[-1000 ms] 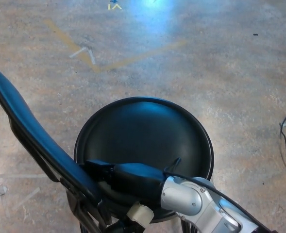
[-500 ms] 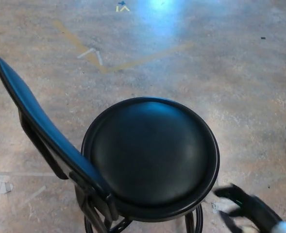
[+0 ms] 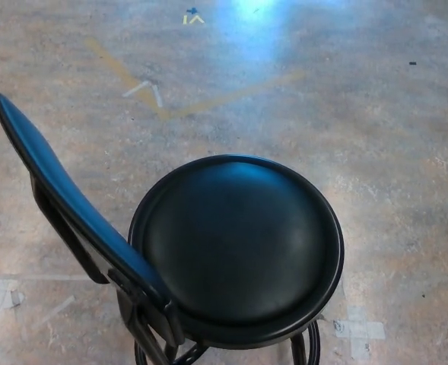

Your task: Use the right hand to rotate the back of the chair to its left.

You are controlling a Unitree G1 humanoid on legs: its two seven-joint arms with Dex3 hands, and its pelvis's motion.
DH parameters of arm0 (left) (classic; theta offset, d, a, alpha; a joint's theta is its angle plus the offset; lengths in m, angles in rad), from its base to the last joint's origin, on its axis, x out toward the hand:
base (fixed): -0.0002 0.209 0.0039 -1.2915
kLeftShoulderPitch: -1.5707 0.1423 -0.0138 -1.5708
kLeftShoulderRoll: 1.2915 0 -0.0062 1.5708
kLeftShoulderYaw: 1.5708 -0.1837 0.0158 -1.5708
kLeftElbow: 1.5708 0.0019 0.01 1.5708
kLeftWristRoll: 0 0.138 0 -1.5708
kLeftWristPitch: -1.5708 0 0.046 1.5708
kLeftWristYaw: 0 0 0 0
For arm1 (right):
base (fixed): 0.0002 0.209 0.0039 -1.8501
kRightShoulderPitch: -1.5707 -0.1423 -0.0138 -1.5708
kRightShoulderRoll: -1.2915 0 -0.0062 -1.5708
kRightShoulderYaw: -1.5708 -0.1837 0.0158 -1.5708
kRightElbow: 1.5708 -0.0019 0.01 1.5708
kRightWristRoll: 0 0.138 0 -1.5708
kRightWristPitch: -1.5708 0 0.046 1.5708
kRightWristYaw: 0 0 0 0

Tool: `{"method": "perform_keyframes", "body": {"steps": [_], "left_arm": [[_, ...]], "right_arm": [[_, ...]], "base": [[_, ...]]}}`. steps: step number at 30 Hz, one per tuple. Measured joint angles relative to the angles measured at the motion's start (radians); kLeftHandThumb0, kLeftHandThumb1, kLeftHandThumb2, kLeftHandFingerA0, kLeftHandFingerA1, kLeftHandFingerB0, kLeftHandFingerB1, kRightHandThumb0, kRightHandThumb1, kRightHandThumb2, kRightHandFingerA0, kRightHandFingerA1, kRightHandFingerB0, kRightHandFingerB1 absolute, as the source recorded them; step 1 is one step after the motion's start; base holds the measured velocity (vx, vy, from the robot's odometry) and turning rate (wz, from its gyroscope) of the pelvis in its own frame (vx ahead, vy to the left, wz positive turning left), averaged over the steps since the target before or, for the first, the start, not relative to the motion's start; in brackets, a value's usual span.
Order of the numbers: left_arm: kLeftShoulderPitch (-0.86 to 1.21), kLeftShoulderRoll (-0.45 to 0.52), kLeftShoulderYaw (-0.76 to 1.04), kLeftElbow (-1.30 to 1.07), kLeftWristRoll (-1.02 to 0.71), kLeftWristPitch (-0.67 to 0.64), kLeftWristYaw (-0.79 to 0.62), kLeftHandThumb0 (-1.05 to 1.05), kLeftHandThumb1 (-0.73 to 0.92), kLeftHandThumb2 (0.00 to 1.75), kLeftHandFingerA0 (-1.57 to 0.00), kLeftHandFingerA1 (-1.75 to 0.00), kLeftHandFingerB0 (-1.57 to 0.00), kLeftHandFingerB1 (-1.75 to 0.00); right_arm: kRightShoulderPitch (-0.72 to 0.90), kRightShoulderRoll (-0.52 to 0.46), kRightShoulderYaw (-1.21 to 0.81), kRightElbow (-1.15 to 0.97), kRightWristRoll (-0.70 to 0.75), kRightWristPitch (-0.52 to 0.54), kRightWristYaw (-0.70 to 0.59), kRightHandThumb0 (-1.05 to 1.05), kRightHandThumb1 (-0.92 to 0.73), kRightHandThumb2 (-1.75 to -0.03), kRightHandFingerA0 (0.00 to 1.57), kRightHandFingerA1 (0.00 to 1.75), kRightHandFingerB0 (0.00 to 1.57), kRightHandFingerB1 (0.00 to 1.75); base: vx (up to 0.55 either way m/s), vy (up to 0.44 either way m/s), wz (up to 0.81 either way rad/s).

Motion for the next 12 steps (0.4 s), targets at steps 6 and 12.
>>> {"method": "perform_keyframes", "body": {"steps": [6, 12], "left_arm": [[0.003, -0.002, 0.006, -0.001, 0.002, -0.005, 0.003, -0.45, 0.75, 0.62, -0.57, -0.5, -0.51, -0.42], [0.003, -0.002, 0.005, -0.001, 0.004, -0.006, 0.008, -0.46, 0.75, 0.62, -0.56, -0.5, -0.5, -0.42]], "right_arm": [[-0.006, 0.012, -0.004, 0.012, 0.002, 0.032, -0.026, -1.05, -0.47, -1.24, 0.01, 0.91, 0.01, 0.83], [-0.009, 0.03, -0.021, 0.016, 0.013, 0.077, -0.019, -1.05, -0.35, -1.28, 0.26, 1.05, 0.0, 0.87]], "base": [[0.0, 0.0, 0.0], [0.0, 0.0, 0.0]]}}
